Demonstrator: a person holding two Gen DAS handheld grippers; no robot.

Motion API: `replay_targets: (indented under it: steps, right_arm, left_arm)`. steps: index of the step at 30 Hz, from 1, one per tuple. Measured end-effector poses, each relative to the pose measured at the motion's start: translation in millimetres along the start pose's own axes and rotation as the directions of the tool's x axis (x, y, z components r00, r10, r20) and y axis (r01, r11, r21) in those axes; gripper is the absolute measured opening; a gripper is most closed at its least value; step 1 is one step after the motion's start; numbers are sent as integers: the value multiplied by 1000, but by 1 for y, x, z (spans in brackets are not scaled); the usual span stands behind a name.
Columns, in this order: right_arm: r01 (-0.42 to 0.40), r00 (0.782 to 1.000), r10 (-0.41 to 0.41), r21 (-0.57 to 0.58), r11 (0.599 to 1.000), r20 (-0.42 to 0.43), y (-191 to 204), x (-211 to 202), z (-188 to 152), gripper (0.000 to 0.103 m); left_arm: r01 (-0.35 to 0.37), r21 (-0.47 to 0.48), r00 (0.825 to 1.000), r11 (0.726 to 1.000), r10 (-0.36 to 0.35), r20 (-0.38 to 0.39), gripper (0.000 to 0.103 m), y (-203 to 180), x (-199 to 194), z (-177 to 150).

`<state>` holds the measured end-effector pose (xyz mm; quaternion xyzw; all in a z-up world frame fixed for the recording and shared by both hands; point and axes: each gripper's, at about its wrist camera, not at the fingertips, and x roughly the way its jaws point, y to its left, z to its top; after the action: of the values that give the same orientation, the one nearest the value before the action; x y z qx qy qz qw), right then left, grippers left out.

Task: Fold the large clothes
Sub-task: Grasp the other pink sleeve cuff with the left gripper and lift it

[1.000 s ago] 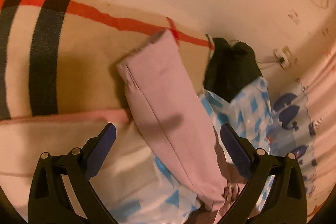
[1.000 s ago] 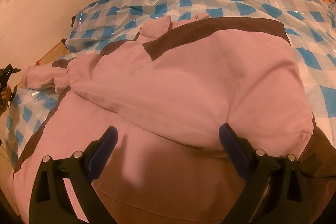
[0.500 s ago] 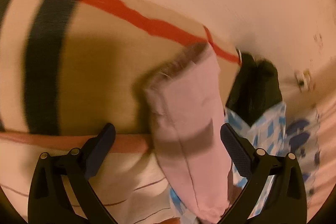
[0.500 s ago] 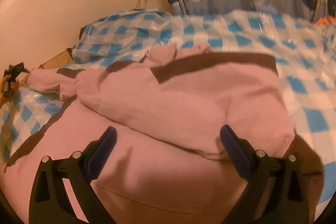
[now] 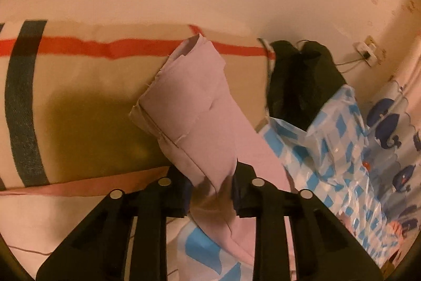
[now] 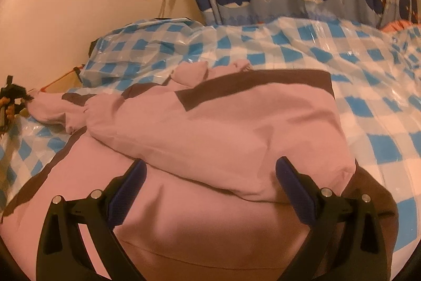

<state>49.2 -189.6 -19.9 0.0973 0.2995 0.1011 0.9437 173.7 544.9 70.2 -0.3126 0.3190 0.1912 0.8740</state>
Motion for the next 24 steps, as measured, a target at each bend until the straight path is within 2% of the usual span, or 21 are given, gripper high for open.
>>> replay_targets:
  steps: [4, 9, 11, 13, 15, 16, 17, 18, 20, 22, 24]
  right_arm:
    - [-3, 1000, 3, 31, 1000, -24, -6, 5, -1, 95]
    - [1, 1000, -1, 22, 1000, -11, -5, 3, -2, 94]
    - [9, 1000, -9, 6, 1000, 27, -2, -4, -2, 94]
    - [24, 995, -21, -21, 999, 100, 4, -17, 1, 94]
    - [85, 985, -76, -49, 995, 153, 8, -22, 6, 96]
    - [113, 985, -105, -51, 992, 137, 8, -18, 8, 96]
    - [144, 988, -142, -41, 989, 67, 5, -4, 10, 96]
    - [166, 985, -167, -21, 986, -40, -3, 16, 10, 96]
    - [186, 960, -180, 8, 983, -214, -15, 49, 6, 96]
    - [190, 955, -182, 9, 982, -233, -17, 54, 6, 96]
    - [190, 957, -184, 3, 982, -224, -16, 52, 5, 96]
  left_arm:
    - [47, 26, 999, 999, -47, 12, 18, -6, -16, 1]
    - [95, 84, 995, 992, -98, 35, 16, -22, -37, -4]
    - [119, 122, 991, 985, -125, 45, 15, -36, -48, -7]
    - [134, 167, 988, 977, -145, 57, 15, -50, -62, -12]
    - [163, 223, 981, 961, -182, 70, 15, -72, -81, -20]
    - [176, 255, 977, 951, -201, 74, 15, -85, -90, -26]
    - [189, 277, 974, 942, -217, 73, 15, -93, -98, -31]
    - [209, 303, 968, 930, -240, 68, 15, -105, -105, -37]
    - [253, 366, 956, 896, -290, 48, 14, -137, -120, -55]
    - [293, 418, 943, 860, -333, 23, 14, -165, -131, -74]
    - [337, 481, 926, 809, -377, -15, 14, -199, -143, -100]
